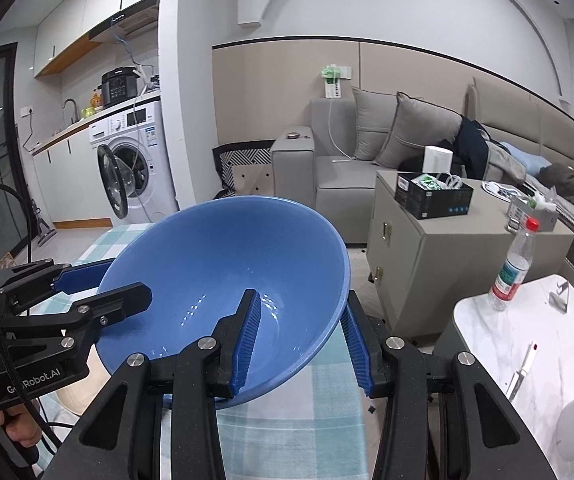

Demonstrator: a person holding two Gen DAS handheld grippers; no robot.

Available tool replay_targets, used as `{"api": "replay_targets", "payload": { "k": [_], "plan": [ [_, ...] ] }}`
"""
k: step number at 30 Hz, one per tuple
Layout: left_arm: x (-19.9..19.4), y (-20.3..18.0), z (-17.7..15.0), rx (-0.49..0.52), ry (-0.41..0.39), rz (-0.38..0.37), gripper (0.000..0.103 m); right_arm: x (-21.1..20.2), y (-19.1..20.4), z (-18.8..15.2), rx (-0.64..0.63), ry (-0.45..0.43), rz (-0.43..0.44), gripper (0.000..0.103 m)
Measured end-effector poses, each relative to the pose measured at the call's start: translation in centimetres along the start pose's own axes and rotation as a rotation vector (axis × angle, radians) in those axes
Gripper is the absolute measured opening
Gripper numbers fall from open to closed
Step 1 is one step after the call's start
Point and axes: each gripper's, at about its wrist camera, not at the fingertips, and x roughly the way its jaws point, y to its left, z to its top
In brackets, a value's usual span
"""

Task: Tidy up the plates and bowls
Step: 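Lift the blue bowl with both grippers and lower it into the nested bowls, then settle the bowl on the stack and open both grippers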

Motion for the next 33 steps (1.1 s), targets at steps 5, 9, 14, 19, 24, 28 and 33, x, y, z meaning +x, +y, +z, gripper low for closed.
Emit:
{"api": "replay_targets", "payload": {
  "k": [5,9,14,19,24,28,33],
  "plan": [
    [-0.3,1.8,-0.3,-0.025,-0.006,0.024,0.044,0.7,2.1,0.8,-0.022,-0.003,0.021,0.043],
    [-0.3,3.3,-0.5,-0.047,-0.007,0.036,0.044,1.7,3.3,1.0,-0.029,0.005,0.041,0.043],
    [0.1,4.7,-0.9,-0.063,0.000,0.058,0.044,3.3,4.4,1.2,-0.028,0.018,0.062,0.043],
    [1.1,5.8,-1.5,-0.080,0.021,0.066,0.044,5.0,5.1,1.0,-0.030,0.025,0.066,0.043],
    [2.0,6.7,-2.0,-0.094,0.035,0.063,0.044,6.7,5.8,0.7,-0.037,0.052,0.053,0.043],
    [2.7,7.3,-2.3,-0.103,0.049,0.062,0.044,8.0,6.1,0.3,-0.039,0.074,0.050,0.043],
    [3.6,7.9,-2.6,-0.112,0.065,0.074,0.044,9.2,6.6,-0.1,-0.051,0.089,0.046,0.043]
  ]
}}
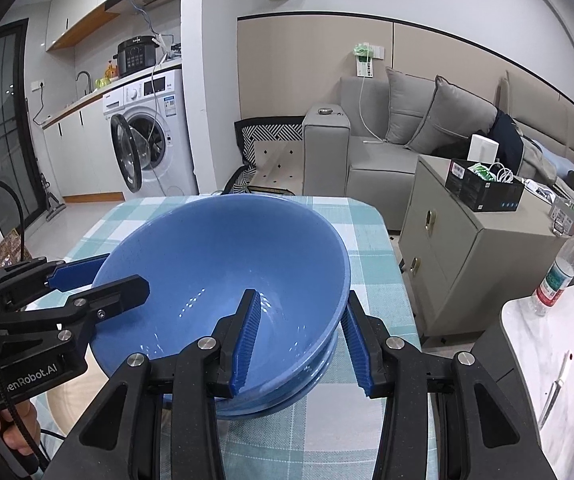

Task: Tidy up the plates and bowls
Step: 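Settle the bowl on the stack and open both grippers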

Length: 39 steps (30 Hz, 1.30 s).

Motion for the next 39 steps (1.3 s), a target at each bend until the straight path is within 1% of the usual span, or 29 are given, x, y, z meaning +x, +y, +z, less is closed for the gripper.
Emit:
{"api": "replay_targets", "payload": {
  "k": [3,8,17,22,31,39],
  "plan": [
    [0.5,0.2,-0.2,0.001,0.008,0.016,0.044,0.5,0.3,-0.3,-0.008,0.005,0.004,0.043],
    [1.2,0.8,-0.5,-0.005,0.024,0.021,0.044,1.2,0.6,-0.5,-0.016,0.011,0.011,0.043],
    [2.2,0.9,-1.1,0.021,0.044,0.049,0.044,2.3,1.1,-1.0,-0.044,0.029,-0.011,0.043],
    [2.5,1.1,-1.3,0.024,0.053,0.042,0.044,2.5,1.1,-1.2,-0.047,0.029,-0.017,0.043],
    [3.0,0.8,-1.7,0.039,0.069,0.039,0.044,3.4,1.5,-2.1,-0.062,0.042,-0.055,0.043],
    [3.5,0.4,-1.9,0.053,0.089,0.039,0.044,3.5,1.1,-2.5,-0.062,0.057,-0.059,0.043]
  ]
}}
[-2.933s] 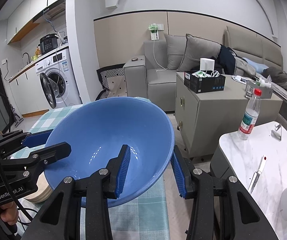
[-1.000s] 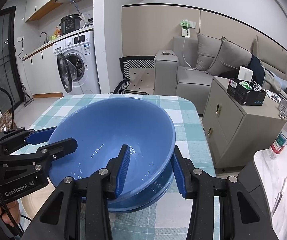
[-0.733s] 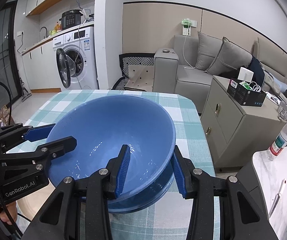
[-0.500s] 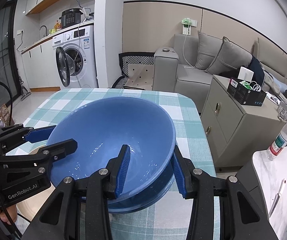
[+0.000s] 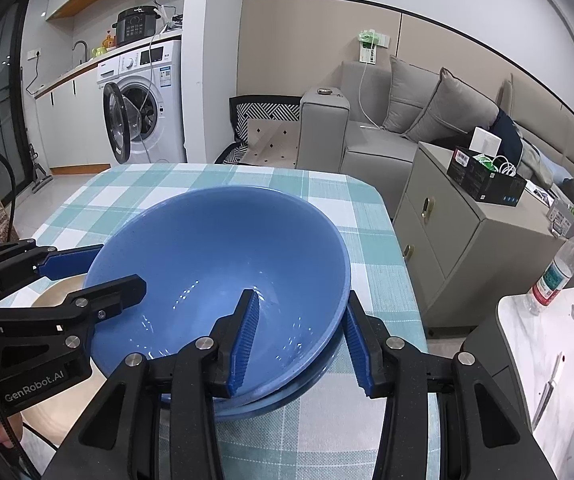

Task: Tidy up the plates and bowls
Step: 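Settle the bowl on the stack and open both grippers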

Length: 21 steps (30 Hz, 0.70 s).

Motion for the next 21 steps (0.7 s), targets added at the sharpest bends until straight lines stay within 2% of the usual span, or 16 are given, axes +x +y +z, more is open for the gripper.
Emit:
{"api": "replay_targets", "payload": {
  "k": [3,8,13,16,19,21],
  "plan": [
    [-0.01,-0.11,-0.20,0.002,0.005,-0.001,0.044,0.00,-0.15,-0.16,0.000,0.005,0.005,0.044],
    [0.28,-0.16,-0.35,0.007,0.020,-0.014,0.045,0.12,-0.04,-0.11,-0.002,0.004,0.024,0.053],
    [0.27,-0.26,-0.38,0.013,0.020,-0.020,0.045,0.16,0.11,-0.23,-0.001,0.009,0.031,0.056],
    [0.21,-0.35,-0.37,0.017,0.021,-0.024,0.046,0.20,0.21,-0.30,0.004,0.018,0.056,0.064],
    [0.18,-0.36,-0.38,0.020,0.022,-0.025,0.046,0.08,0.25,-0.47,0.000,0.017,0.057,0.065],
    [0.07,-0.33,-0.41,0.020,0.022,-0.032,0.047,0.02,0.17,-0.60,-0.004,0.014,0.054,0.071]
  ]
}}
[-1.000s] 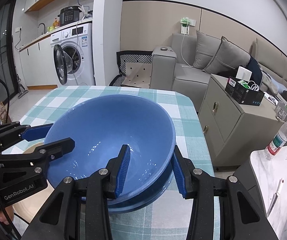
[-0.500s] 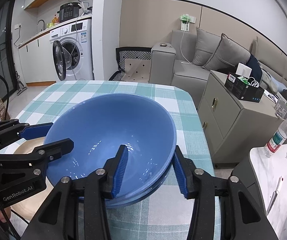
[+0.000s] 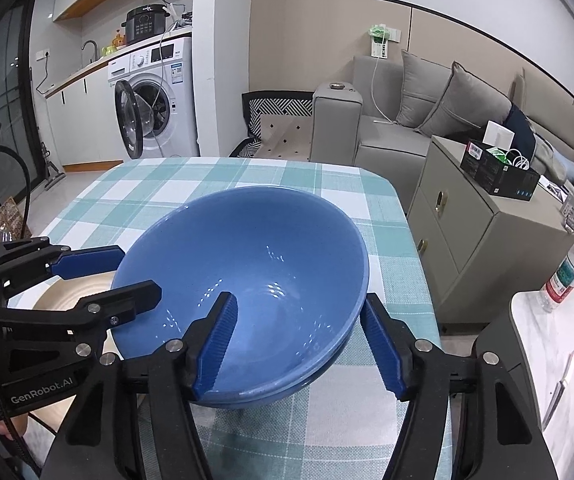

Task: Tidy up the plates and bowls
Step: 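Settle the bowl on the stack and open both grippers, then close both grippers on the rim of the stacked blue bowls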

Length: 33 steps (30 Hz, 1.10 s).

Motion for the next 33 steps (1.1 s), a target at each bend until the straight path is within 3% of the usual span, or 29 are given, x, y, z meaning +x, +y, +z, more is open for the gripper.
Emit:
{"api": "replay_targets", "payload": {
  "k": [2,6,12,15,19,33],
  "plan": [
    [-0.1,0.2,0.1,-0.002,-0.003,-0.004,0.049,-0.2,-0.1,-0.2,-0.006,-0.007,-0.014,0.084],
    [-0.3,0.5,0.1,-0.013,-0.012,-0.002,0.055,-0.2,-0.7,-0.4,-0.003,-0.005,-0.021,0.085],
    [-0.5,1.3,0.2,-0.046,-0.020,-0.002,0.083,-0.1,-1.9,-0.7,0.026,-0.004,0.002,0.087],
    [-0.7,1.4,0.1,-0.041,-0.034,-0.002,0.088,-0.1,-1.9,-0.8,0.013,-0.013,0.020,0.091],
    [-0.5,1.7,0.3,-0.056,-0.048,0.005,0.102,0.0,-2.1,-0.8,0.014,-0.022,0.044,0.093],
    [2.0,2.5,0.4,-0.138,0.008,-0.028,0.103,1.1,-4.5,-1.3,0.138,-0.001,0.141,0.100]
  ]
}}
